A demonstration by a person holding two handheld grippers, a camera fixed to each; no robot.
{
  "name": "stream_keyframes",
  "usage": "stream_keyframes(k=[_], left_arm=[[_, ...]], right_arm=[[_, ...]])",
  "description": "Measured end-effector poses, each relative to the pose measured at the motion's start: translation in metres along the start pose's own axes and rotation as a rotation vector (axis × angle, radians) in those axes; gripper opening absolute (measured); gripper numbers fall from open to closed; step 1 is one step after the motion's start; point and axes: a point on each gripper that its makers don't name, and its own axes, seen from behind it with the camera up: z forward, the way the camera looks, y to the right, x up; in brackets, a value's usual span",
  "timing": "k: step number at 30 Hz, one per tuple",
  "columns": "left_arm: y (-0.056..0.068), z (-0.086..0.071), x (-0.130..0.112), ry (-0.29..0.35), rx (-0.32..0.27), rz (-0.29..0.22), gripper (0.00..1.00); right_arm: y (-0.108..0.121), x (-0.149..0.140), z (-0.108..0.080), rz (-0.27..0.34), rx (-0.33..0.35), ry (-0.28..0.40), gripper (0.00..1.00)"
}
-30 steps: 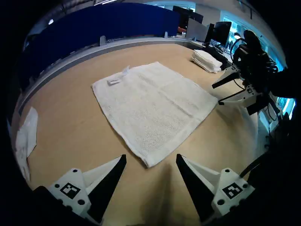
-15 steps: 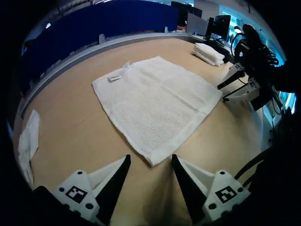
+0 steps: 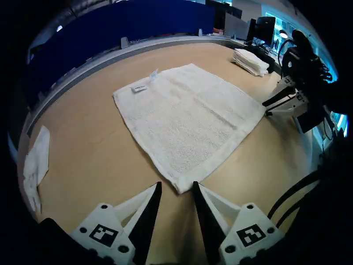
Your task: Fold towel
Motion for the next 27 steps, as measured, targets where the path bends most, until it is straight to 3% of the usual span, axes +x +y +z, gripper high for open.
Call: stream_keyframes(k=[2,14,27], left_arm=[[0.0,0.001,0.0,-0.002,0.003,0.002,0.34],[0.002,-0.002,0.001,-0.009,0.009,-0.031,0.12],[0.01,-0.011,0.011,0.008,-0.014,-0.095,0.09]], right_arm=[[-0.001,0.0,0.0,-0.004,0.004,-0.001,0.28],[0.005,0.003,0.0,0.001,-0.018,0.002,0.14],[0.015,0.02,-0.013,0.041,-0.03,0.033,0.13]])
